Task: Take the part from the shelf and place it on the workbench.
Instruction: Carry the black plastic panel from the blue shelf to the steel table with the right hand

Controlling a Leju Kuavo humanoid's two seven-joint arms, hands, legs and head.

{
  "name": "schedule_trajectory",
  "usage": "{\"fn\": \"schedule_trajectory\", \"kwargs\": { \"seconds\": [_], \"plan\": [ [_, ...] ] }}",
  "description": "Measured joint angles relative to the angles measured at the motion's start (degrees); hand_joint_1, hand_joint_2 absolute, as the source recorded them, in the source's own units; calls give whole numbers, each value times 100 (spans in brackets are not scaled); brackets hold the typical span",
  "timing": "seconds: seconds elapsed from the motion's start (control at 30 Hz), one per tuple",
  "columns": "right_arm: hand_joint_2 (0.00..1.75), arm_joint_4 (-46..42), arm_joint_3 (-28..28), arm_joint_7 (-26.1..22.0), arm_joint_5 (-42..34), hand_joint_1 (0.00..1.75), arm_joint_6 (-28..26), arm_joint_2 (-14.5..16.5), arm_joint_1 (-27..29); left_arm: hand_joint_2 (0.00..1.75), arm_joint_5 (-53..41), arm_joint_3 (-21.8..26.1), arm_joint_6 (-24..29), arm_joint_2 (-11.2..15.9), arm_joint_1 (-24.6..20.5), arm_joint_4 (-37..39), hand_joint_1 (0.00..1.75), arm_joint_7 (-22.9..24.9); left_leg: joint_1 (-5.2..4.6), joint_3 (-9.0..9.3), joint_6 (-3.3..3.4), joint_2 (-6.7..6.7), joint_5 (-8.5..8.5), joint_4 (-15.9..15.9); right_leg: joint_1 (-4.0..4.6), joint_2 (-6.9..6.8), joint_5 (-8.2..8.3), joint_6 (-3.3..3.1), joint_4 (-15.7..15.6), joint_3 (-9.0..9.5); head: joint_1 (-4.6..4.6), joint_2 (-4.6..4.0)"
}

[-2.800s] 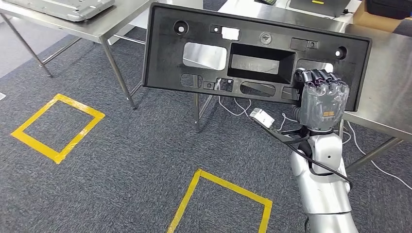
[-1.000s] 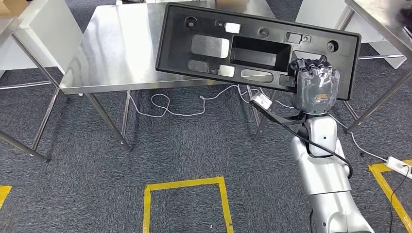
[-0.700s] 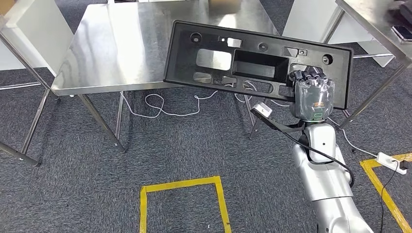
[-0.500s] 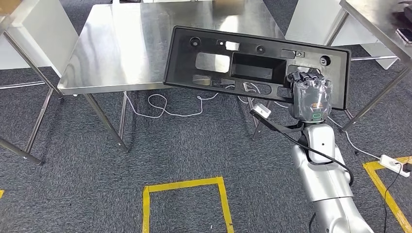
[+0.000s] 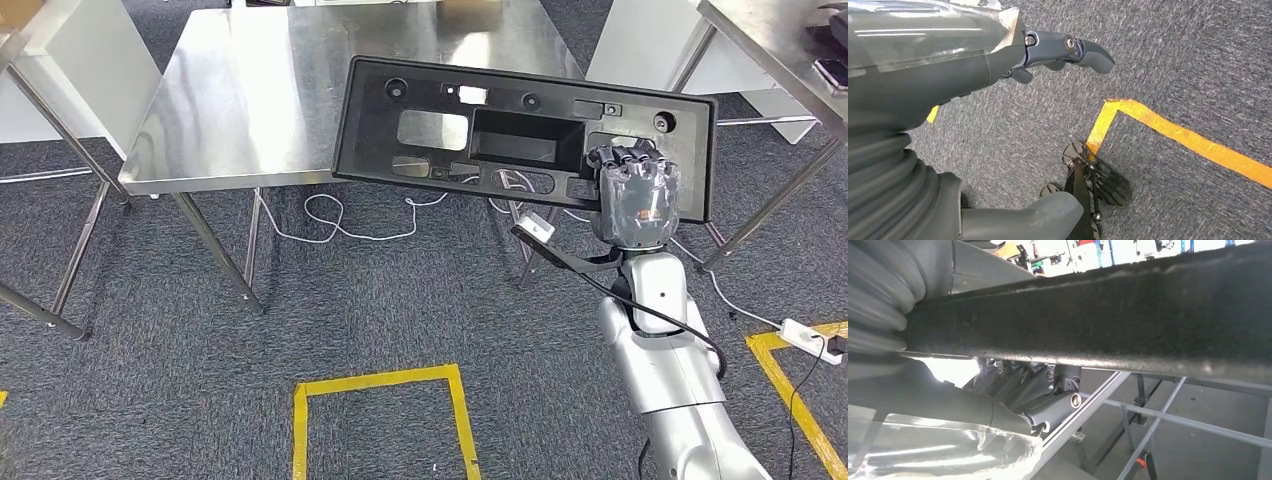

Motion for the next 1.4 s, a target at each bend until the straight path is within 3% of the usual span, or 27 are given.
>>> {"fn": "schedule_trajectory", "kwargs": {
  "seconds": [0.33, 0.43, 0.5, 0.57, 0.63, 0.67, 0.7, 0.73, 0.8, 0.83, 0.9, 0.97, 1.03, 1.13, 1.2, 1.23, 1.27, 1.33, 1.4],
  "plan": [
    [175, 255, 158, -96, 139, 175, 361, -146, -573, 175, -3, 0, -95, 2, 0, 0, 0, 131, 12, -2, 1, 0, -1, 3, 6, 0, 2, 1, -1, -3, 1, 0],
    [175, 363, 220, -204, 58, 175, 353, -170, -707, 175, 16, 4, -80, 6, -5, 0, 0, 188, 1, -8, 65, 6, -12, 10, -65, 5, 21, 42, -35, 5, -2, -1],
    [175, 447, 263, -255, 3, 175, 329, -178, -779, 175, 46, 9, -32, -1, -14, 4, 0, 245, 51, 49, 121, 30, 27, -77, -57, -16, -16, 62, 25, -30, -1, 0],
    [175, 553, 305, -273, -39, 175, 287, -188, -839, 175, 78, 23, 26, -8, -22, 8, 0, 298, 100, 118, 159, 55, 70, -166, -41, -60, -228, 31, 469, -248, 6, 0],
    [175, 669, 343, -280, -79, 175, 242, -198, -867, 175, 101, 44, 87, -9, -26, 14, 0, 341, 104, 129, 164, 62, 71, -177, -69, -80, -521, 7, 1229, -629, 13, -1],
    [175, 721, 360, -287, -97, 175, 228, -202, -868, 175, 109, 51, 120, -9, -27, 20, 0, 361, 108, 129, 156, 63, 66, -175, -87, -82, -596, 26, 1503, -774, 15, -1],
    [175, 770, 382, -297, -110, 175, 223, -203, -871, 175, 113, 55, 154, -9, -27, 28, 0, 379, 118, 129, 140, 63, 57, -170, -114, -87, -584, 74, 1574, -818, 14, -1],
    [175, 812, 405, -309, -121, 175, 221, -204, -877, 175, 114, 56, 184, -9, -27, 37, 0, 395, 135, 131, 114, 63, 44, -160, -147, -98, -490, 139, 1419, -747, 13, -1],
    [175, 884, 450, -334, -149, 175, 205, -204, -907, 175, 114, 57, 230, -5, -27, 46, 0, 415, 176, 132, 21, 61, -9, -107, -213, -153, -200, 288, 667, -366, 17, -1],
    [175, 919, 470, -345, -169, 175, 186, -203, -935, 175, 114, 58, 247, 3, -31, 49, 0, 423, 180, 124, -36, 59, -42, -66, -222, -166, -109, 311, 358, -203, 32, -1],
    [175, 989, 505, -359, -213, 175, 148, -201, -985, 175, 117, 60, 286, 21, -37, 53, 0, 442, 156, 110, -122, 50, -84, -26, -211, -160, -82, 233, 154, -81, 31, -1],
    [175, 1041, 535, -367, -240, 175, 134, -201, -1016, 175, 122, 66, 314, 26, -40, 58, 0, 464, 166, 111, -157, 53, -96, -21, -201, -125, -89, 110, 169, -77, 5, -1],
    [175, 1079, 569, -375, -256, 175, 133, -204, -1050, 175, 126, 76, 319, 26, -42, 61, 0, 475, 195, 27, -182, 60, -216, 184, -195, -103, -95, 27, 167, -66, -6, -1],
    [175, 1129, 613, -378, -281, 175, 133, -205, -1092, 175, 127, 87, 297, 26, -47, 61, 0, 466, 183, -521, -179, 58, -694, 1229, -135, -82, -119, -72, 164, -44, -20, -1],
    [175, 1159, 633, -378, -290, 175, 132, -208, -1085, 175, 127, 87, 267, 25, -41, 63, 0, 459, 153, -842, -124, 57, -778, 1714, -73, -68, -142, -112, 165, -22, -23, -1],
    [175, 1170, 643, -378, -292, 175, 131, -213, -1081, 175, 125, 87, 251, 25, -38, 65, 0, 456, 128, -849, -70, 54, -648, 1636, -40, -59, -154, -130, 165, -2, -23, 0],
    [175, 1177, 653, -377, -294, 175, 129, -221, -1080, 175, 123, 87, 235, 24, -37, 68, 0, 451, 94, -743, 4, 46, -431, 1343, -8, -50, -167, -148, 164, 23, -24, 0],
    [175, 1182, 668, -372, -304, 175, 123, -241, -1085, 175, 119, 86, 209, 34, -39, 70, 0, 437, 6, -396, 191, 22, -27, 548, 40, -37, -194, -175, 161, 65, -14, 0],
    [175, 1184, 674, -363, -316, 175, 115, -265, -1085, 175, 115, 85, 195, 40, -43, 73, 0, 422, -66, -206, 292, 39, 87, 147, 57, -33, -213, -176, 155, 73, -2, -1]
  ]
}}
